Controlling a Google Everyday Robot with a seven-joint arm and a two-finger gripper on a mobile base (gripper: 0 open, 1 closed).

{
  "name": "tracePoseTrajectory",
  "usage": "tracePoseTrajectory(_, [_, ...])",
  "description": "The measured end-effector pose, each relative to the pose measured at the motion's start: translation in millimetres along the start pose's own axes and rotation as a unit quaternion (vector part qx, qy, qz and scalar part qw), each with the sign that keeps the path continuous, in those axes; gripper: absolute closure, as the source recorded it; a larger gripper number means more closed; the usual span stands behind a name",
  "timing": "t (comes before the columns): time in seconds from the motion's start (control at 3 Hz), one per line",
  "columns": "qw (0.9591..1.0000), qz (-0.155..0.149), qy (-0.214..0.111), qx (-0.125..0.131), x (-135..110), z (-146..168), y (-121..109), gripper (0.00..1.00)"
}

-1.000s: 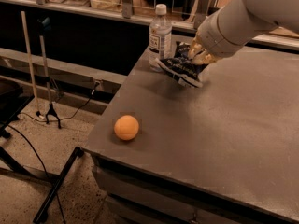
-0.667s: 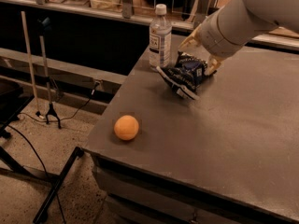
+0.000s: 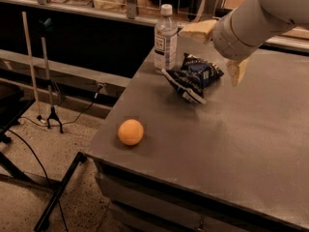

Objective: Move blue chip bag near blue plastic bottle

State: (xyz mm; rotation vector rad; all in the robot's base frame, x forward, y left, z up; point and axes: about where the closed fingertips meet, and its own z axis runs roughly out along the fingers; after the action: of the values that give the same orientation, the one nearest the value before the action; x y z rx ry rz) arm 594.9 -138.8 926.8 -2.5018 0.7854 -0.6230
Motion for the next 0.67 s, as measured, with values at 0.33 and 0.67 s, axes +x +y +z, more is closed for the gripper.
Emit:
tracePoseTrajectory(0.33, [0.9986,0.046,0.016,-0.020,21.6,-6.4,16.3,0.00])
tracePoseTrajectory(0.67, [0.9973,0.067,0.019,-0.022,24.1,-7.8,18.6,0.00])
